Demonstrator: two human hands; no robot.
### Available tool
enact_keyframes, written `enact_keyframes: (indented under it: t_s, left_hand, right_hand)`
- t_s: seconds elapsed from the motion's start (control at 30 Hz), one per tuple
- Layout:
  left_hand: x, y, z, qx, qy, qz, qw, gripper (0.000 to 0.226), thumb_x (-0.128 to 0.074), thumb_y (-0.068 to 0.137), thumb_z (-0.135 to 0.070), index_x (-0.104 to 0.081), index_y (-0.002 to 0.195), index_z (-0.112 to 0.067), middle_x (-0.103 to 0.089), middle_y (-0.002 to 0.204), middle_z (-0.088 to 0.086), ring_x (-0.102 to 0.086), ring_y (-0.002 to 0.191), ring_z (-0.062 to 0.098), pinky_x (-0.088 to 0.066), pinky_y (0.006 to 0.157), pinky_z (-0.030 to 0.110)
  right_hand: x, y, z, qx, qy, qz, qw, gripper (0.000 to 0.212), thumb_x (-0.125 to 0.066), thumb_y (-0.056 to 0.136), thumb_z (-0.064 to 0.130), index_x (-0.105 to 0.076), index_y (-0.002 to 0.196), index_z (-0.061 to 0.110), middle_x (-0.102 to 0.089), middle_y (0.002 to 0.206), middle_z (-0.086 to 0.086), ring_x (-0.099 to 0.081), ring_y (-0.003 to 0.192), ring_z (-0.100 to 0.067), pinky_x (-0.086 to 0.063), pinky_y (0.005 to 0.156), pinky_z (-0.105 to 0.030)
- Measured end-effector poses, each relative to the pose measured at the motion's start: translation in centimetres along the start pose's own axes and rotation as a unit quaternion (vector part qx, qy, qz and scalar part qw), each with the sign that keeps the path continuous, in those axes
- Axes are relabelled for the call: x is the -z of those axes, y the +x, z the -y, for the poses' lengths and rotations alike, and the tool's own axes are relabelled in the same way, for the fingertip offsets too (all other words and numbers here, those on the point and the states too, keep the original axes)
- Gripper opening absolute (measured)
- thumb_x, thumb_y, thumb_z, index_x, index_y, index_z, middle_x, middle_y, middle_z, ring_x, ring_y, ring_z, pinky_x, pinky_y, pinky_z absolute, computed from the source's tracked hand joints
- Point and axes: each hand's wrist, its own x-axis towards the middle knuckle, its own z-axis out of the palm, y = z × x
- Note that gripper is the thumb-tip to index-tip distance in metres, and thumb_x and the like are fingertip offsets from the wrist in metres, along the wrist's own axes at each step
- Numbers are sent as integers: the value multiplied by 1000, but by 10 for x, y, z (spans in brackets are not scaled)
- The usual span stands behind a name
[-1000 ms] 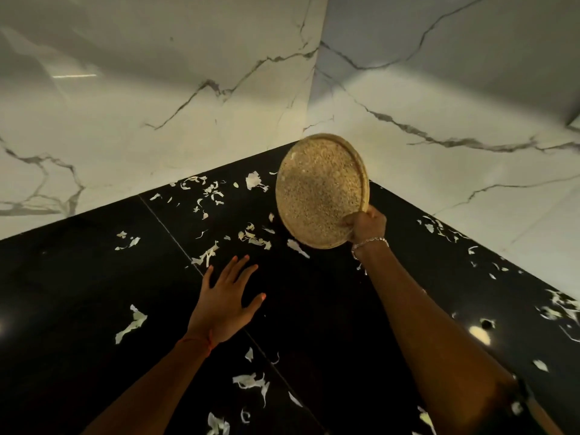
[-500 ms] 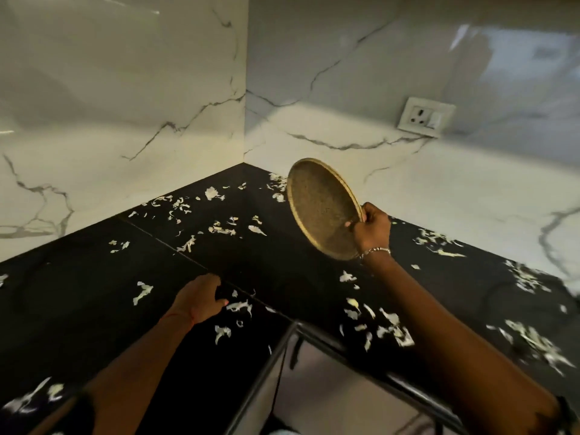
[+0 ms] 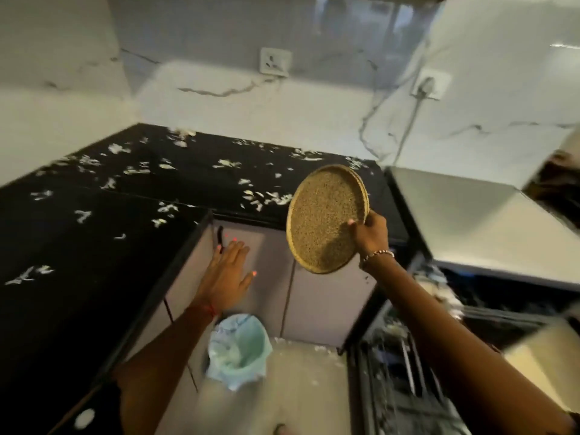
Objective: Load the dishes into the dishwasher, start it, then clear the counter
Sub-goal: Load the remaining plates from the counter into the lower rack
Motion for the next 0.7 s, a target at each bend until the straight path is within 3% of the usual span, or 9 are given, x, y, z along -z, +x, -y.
enact_keyframes:
  t_s: [0.13, 0.27, 0.37, 0.47, 0.53, 0.6, 0.67, 0.7]
  left_hand:
    - [-16, -12, -75, -50, -54, 46, 996, 66, -37, 91, -47, -29, 143, -7, -25, 152, 12, -16, 143, 25, -7, 115, 42]
    - [-50, -19, -145, -117, -88, 72, 986, 86, -19, 77, -60, -36, 139, -2, -34, 147, 16, -26, 139, 32, -16, 112, 48]
    - [-75, -24, -193, -146, -114, 110, 976, 92, -13, 72, -62, -30, 142, -6, -26, 151, 12, -18, 142, 27, -8, 114, 41]
    - [-102, -27, -234, -168, -113, 145, 968, 94, -9, 70, -63, -26, 144, -8, -21, 153, 9, -12, 143, 25, 1, 112, 34]
    - [-126, -26, -256, -172, -91, 177, 965, 87, -17, 76, -61, -37, 139, -5, -34, 147, 13, -26, 139, 31, -9, 111, 40]
    - [-151, -28, -279, -159, -84, 236, 955, 72, -31, 80, -54, -54, 125, -3, -55, 129, 17, -49, 123, 36, -33, 100, 50]
    - [-179, -29, -305, -150, -83, 258, 951, 65, -38, 78, -52, -58, 119, -5, -62, 120, 15, -55, 117, 34, -44, 93, 50]
    - [-195, -29, -314, -148, -76, 271, 948, 65, -39, 77, -51, -55, 121, -6, -61, 122, 14, -50, 121, 32, -41, 99, 47]
  right_hand:
    - [87, -39, -30, -17, -63, -20, 998, 21, -53, 86, -3, -60, 106, -1, -64, 103, -18, -59, 95, -28, -49, 89, -47]
    - [158, -66, -63, -15, -128, -49, 990, 24, -51, 87, -3, -57, 110, -4, -62, 108, -21, -56, 100, -33, -46, 89, -45]
    - [200, -79, -95, -18, -158, -56, 986, 25, -45, 88, -8, -50, 112, -8, -58, 107, -21, -51, 91, -26, -39, 76, -28]
    - [234, -83, -133, -18, -207, -43, 977, 19, -38, 86, -13, -45, 103, -8, -57, 92, -23, -51, 73, -26, -42, 61, -27]
    - [254, -80, -160, -19, -233, -27, 972, 14, -38, 86, -14, -38, 94, -2, -52, 79, -17, -45, 58, -17, -39, 49, -13]
    - [272, -70, -193, -21, -254, -12, 967, 5, -37, 90, -6, -37, 94, -3, -47, 75, -11, -39, 54, -12, -34, 45, -15]
    - [285, -57, -228, -45, -259, 3, 965, 22, -34, 92, 5, -38, 106, -12, -47, 74, -9, -43, 58, -12, -29, 50, -14]
    - [291, -48, -246, -62, -250, 8, 966, 28, -34, 94, 6, -36, 114, -13, -51, 81, -13, -51, 67, -19, -34, 59, -16]
